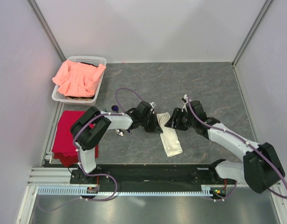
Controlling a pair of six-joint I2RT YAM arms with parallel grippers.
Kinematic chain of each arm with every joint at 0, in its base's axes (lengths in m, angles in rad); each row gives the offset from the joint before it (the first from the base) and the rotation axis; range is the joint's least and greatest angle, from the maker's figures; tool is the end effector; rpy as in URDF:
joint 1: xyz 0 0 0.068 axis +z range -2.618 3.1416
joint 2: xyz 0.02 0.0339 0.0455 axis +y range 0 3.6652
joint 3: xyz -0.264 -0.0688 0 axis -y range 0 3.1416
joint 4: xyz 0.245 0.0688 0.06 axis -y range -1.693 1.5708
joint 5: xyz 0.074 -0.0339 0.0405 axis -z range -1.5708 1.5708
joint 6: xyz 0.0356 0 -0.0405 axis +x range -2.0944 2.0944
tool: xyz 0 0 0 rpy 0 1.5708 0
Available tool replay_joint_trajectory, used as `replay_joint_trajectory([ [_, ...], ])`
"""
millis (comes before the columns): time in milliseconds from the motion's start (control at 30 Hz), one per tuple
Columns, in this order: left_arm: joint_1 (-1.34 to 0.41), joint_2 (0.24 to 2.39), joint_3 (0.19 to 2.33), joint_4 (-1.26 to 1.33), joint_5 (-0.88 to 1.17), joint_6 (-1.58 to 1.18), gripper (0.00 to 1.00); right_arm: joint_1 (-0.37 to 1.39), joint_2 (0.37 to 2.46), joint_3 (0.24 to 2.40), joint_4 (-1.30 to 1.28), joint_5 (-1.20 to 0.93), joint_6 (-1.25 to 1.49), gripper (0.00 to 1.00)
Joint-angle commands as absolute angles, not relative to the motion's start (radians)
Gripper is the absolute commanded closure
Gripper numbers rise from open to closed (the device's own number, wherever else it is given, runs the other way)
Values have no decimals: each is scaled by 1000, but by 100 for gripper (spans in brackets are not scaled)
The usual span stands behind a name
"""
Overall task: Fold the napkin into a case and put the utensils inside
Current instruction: Fold the 2/3-rectangle-folded napkin at the center of the board, then pick up the top corner of the smaller rectangle folded napkin.
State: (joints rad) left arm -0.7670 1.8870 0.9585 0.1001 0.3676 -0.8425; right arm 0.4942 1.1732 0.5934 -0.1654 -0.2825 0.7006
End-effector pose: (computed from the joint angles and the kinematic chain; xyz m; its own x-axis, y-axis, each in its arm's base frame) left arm 0.2571 -0.2656 0.1252 -0.9670 -0.0352 -0.2524 0.1515 0.7166 -0.6808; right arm 0.2023 0.1203 0.1995 -0.8663 0.2365 -0.4400 -0.1012 0.7794 0.6183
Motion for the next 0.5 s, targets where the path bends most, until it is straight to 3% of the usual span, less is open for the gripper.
replay_joint_trajectory([
  [0, -770, 1871, 942, 61, 347, -848, 98, 472, 1302, 719, -163, -258, 623, 42],
  [200, -772, 1873, 948, 63, 353, -844, 98, 471, 1443, 808, -112, -250, 623, 33],
  [467, -775, 1875, 943, 64, 356, -841, 98, 445, 1503, 821, -46, -244, 663, 39],
])
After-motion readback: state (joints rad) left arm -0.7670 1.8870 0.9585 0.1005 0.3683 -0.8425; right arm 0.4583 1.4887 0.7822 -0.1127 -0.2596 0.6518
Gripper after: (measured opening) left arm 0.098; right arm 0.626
